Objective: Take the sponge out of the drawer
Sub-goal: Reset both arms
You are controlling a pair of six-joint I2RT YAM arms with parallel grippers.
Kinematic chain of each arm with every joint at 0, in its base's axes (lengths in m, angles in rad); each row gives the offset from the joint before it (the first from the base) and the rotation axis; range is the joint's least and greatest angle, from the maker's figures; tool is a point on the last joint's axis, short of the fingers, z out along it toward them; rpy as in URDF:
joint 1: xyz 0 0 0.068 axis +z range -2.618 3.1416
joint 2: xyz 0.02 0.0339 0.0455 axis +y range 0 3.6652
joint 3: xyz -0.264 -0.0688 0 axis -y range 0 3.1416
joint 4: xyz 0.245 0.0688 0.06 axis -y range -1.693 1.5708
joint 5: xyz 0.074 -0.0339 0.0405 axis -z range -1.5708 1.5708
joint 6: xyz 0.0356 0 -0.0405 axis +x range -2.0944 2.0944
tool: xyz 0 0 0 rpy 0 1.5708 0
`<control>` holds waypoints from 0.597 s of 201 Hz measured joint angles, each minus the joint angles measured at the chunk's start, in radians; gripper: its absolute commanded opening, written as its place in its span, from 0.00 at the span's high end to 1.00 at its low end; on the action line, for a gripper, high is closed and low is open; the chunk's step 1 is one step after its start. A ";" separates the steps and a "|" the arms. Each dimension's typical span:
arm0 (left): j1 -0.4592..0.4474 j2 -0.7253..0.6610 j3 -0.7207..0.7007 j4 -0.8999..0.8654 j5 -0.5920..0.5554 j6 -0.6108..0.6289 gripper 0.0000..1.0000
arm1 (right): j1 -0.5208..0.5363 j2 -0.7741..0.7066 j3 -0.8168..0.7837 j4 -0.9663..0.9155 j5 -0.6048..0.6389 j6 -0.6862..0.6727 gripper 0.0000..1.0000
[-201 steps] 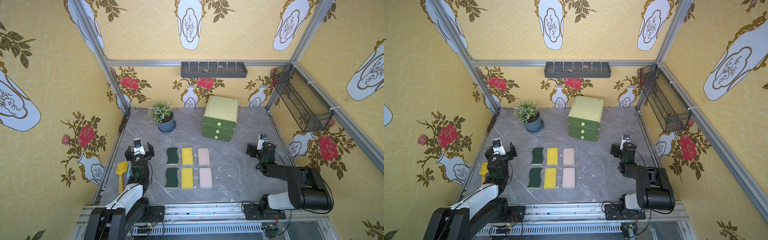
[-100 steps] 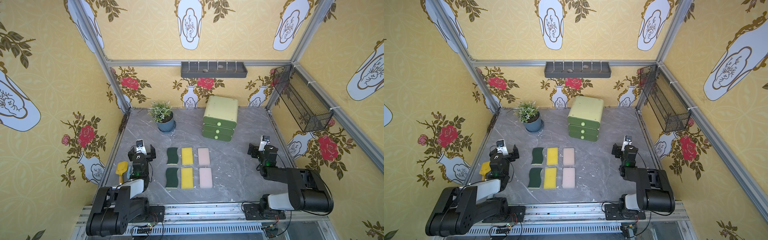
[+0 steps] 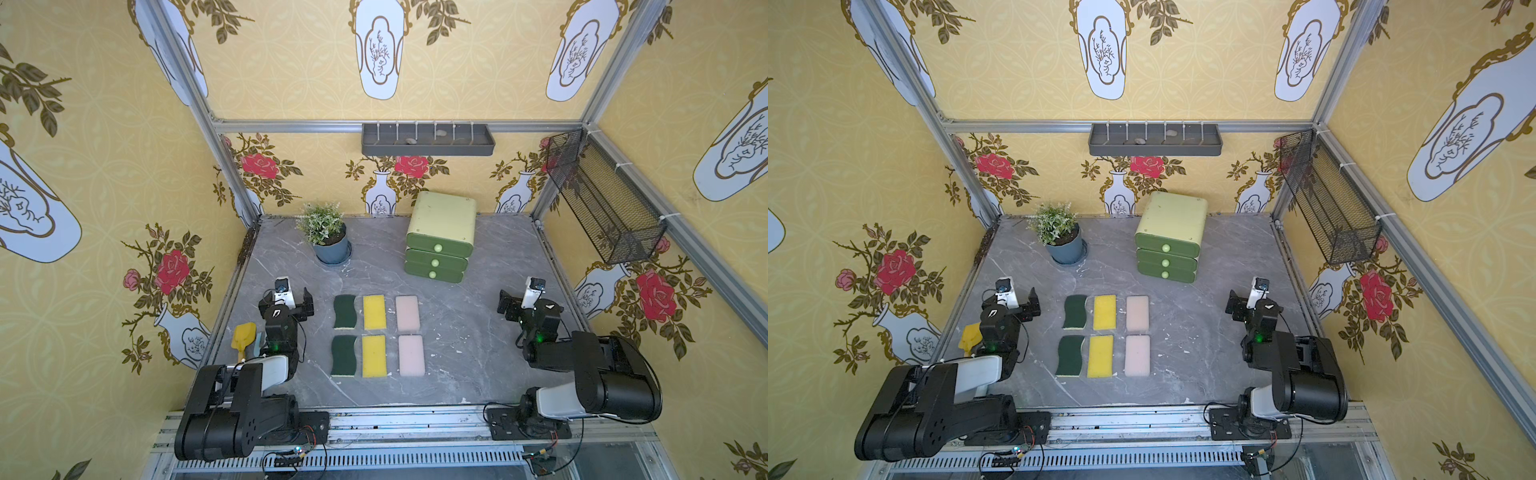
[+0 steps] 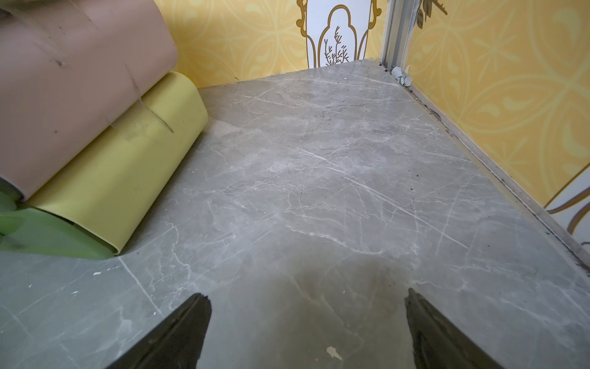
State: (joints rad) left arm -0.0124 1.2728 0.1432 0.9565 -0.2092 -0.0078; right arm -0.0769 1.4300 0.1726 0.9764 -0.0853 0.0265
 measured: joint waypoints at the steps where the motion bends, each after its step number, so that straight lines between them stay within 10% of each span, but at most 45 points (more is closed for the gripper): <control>1: 0.000 0.000 0.000 0.000 0.000 0.000 0.00 | 0.000 0.000 0.000 0.000 0.000 0.000 0.03; 120: 0.000 0.000 0.000 0.000 0.000 0.000 0.00 | -0.002 0.001 0.000 -0.002 -0.010 0.006 0.02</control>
State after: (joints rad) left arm -0.0124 1.2728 0.1432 0.9569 -0.2092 -0.0078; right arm -0.0784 1.4311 0.1726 0.9749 -0.0948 0.0330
